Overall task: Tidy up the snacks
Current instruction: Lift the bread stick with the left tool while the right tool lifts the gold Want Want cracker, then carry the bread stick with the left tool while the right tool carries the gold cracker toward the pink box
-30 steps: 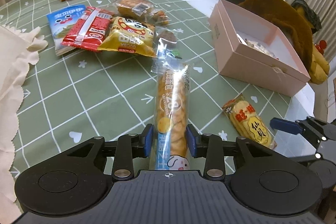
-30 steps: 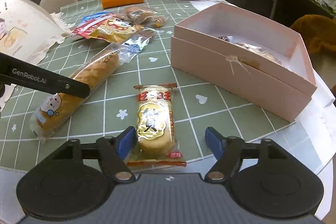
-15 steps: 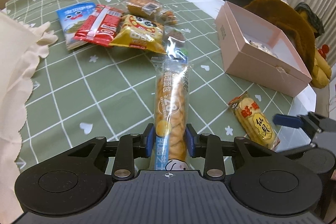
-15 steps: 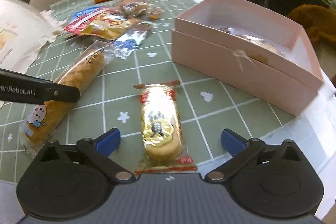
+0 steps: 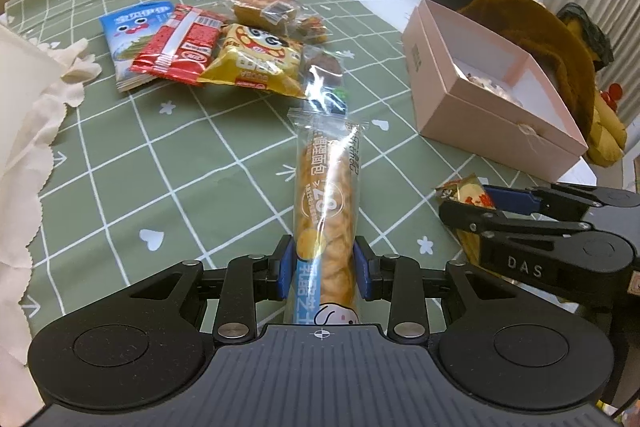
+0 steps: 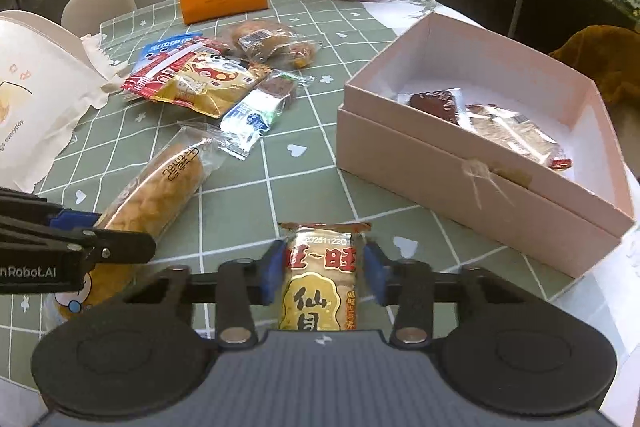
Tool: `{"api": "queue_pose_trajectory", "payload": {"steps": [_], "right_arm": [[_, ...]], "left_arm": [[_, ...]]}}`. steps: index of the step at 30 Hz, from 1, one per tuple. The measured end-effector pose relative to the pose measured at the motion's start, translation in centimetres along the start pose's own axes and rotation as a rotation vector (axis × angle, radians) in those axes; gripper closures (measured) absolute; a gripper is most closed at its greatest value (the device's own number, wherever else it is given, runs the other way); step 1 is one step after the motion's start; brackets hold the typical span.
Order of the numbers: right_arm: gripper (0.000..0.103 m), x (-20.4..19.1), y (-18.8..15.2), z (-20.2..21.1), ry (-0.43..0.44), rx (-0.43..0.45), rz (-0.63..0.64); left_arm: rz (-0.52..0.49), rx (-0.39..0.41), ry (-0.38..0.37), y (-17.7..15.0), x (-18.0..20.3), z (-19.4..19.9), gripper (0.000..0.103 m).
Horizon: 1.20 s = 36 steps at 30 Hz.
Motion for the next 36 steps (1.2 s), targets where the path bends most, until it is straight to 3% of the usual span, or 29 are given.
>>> {"api": "queue_pose_trajectory", "payload": {"steps": [5,17,36], "right_arm": [[0.068,0.3,-1.1,1.2,-0.013,-0.018,-0.015],[0.068,0.9,-3.3,3.3,-0.026,-0.016,-0.075],[0.06,1.0,-3.9,3.4,-0.053,0.005,-0.047]], "left_arm": [[-0.033,-0.009,-0.014,0.2,1.0,-0.1,0.068],[-0.07,-0.046,-0.03,0.4,2.3,-0.2,0.069],[-0.129,-0.07,-0.043,0.5,3.1,-0.2,0.069]]}}
Point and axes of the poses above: each gripper's, at about its wrist camera, not at the fingertips, and z roughly against the way its jaws point, x to its right, y to its top, the point moved 1 cm from there along -z, roughly the way its jaws point, and after that the axes turned 14 degrees about y, right-handed, at the moved point
